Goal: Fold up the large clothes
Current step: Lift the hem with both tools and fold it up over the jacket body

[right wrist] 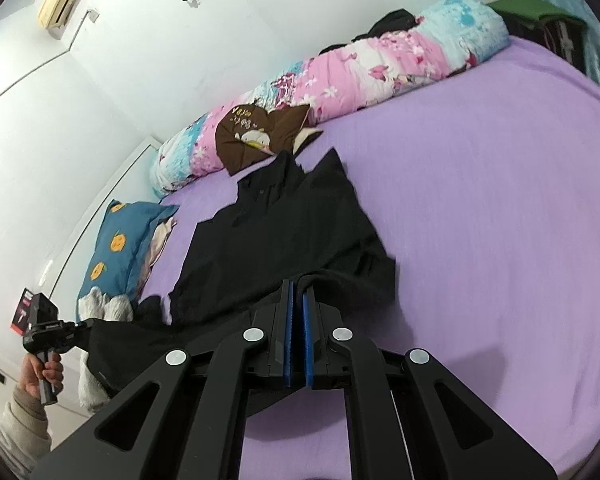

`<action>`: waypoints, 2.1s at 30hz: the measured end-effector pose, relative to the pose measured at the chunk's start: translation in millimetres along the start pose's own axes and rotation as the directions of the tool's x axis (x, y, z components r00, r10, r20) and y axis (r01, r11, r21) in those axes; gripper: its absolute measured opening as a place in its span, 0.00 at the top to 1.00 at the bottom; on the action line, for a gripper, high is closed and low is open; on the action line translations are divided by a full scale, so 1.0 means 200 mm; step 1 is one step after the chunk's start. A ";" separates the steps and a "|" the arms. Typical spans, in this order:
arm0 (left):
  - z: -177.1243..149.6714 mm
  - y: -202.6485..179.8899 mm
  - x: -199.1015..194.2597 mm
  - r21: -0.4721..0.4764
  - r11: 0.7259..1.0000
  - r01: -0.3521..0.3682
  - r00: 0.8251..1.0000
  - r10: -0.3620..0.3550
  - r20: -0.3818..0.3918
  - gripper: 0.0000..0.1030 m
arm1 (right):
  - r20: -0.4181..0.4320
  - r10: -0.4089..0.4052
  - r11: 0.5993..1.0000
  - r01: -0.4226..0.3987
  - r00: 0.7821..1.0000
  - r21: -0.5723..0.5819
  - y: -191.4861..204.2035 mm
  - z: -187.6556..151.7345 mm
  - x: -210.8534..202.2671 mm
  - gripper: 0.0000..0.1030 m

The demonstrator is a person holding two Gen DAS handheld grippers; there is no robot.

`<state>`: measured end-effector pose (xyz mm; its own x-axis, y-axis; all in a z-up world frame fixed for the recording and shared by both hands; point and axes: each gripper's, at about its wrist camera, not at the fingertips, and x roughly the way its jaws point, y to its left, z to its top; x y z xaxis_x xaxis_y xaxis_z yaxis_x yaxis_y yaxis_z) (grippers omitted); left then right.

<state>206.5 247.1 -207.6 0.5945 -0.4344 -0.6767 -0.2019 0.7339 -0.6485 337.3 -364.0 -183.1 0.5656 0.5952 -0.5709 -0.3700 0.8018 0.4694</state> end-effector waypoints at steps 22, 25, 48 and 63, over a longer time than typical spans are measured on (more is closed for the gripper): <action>1.20 0.19 0.62 0.004 0.989 -0.150 0.985 0.150 0.085 0.98 | 0.045 -0.092 0.992 0.096 0.995 -0.085 0.10 0.98 1.09 0.96; 1.28 0.28 0.72 -0.014 0.985 -0.170 0.982 0.171 0.076 0.98 | 0.034 -0.110 0.987 0.113 0.993 -0.111 0.14 1.05 1.24 0.96; 1.43 0.69 1.30 -0.004 0.944 -0.330 0.944 0.330 -0.010 0.96 | -0.056 -0.318 0.947 0.314 0.946 -0.067 -0.07 0.98 2.08 0.96; 1.41 0.84 1.44 -0.051 0.957 -0.287 0.958 0.285 -0.032 0.92 | -0.099 -0.371 0.928 0.364 0.923 -0.084 -0.21 0.83 2.31 0.96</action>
<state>562.6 392.8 -413.9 0.4868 -0.2236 -0.8444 -0.4033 0.7999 -0.4444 736.8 -132.5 -354.0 0.5866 0.2575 -0.7679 -0.1991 0.9649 0.1715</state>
